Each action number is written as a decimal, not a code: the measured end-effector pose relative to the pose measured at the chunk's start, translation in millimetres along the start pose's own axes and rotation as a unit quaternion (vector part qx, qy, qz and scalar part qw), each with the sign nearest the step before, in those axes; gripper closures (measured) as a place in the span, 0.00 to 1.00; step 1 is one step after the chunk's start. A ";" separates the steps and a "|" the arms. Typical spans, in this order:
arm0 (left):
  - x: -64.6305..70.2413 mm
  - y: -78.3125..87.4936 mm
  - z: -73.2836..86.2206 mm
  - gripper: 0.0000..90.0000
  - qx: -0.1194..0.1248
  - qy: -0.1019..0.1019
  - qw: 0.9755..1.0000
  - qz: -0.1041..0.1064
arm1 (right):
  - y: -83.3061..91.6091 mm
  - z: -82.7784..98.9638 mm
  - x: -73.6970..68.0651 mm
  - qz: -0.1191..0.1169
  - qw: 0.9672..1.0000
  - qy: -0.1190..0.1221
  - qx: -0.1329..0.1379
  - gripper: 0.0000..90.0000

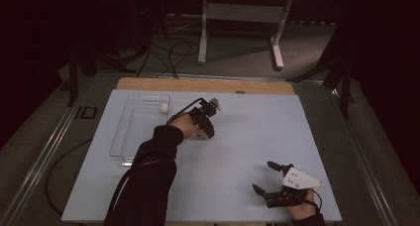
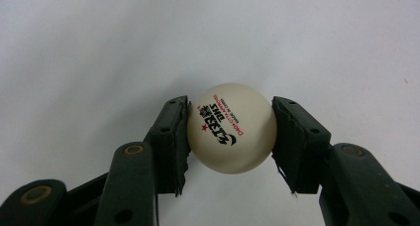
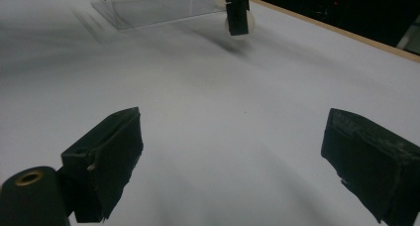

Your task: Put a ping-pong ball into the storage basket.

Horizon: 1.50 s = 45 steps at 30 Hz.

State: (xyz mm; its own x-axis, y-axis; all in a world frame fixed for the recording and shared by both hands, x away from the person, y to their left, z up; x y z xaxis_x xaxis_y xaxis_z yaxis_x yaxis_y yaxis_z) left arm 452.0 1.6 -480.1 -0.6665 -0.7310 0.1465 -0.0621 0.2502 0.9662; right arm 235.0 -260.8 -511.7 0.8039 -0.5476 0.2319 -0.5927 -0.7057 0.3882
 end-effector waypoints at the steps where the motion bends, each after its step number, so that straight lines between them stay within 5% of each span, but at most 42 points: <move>1: 0.4 0.9 1.4 0.58 0.000 -0.006 1.000 0.006 | -0.2 0.0 0.2 0.000 1.000 0.002 0.001 0.10; 13: 10.5 11.7 11.2 0.58 -0.010 -0.070 0.997 0.023 | -0.3 0.0 0.0 0.000 1.000 -0.002 -0.001 0.10; 26: 15.4 21.0 23.9 0.58 -0.020 -0.130 0.991 0.033 | -1.2 0.1 -0.5 0.000 1.000 -0.001 -0.003 0.10; 41: 18.7 36.2 39.4 0.58 -0.028 -0.195 0.979 0.047 | -2.1 0.4 -0.4 0.000 1.000 -0.002 -0.005 0.10; 45: 19.9 40.7 44.3 0.58 -0.031 -0.216 0.975 0.053 | -2.1 0.2 -0.3 0.000 1.000 -0.003 -0.004 0.10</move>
State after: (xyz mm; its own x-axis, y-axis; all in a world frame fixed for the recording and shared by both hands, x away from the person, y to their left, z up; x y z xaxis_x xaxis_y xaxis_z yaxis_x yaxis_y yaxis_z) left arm 403.3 25.3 -447.3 -0.9179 -0.3647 0.1562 0.0600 0.2615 0.9633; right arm 236.0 -259.3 -512.8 0.8034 -0.5507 0.2263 -0.5924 -0.7015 0.3960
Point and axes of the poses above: each handheld gripper's, and its own axes: y roughly backward along the jaws, z roughly out of its underside, x roughly to its right, the point moved 2 cm from there along -y, roughly forward along the jaws, and after that the axes turned 11 degrees about y, right-handed, at the moved point
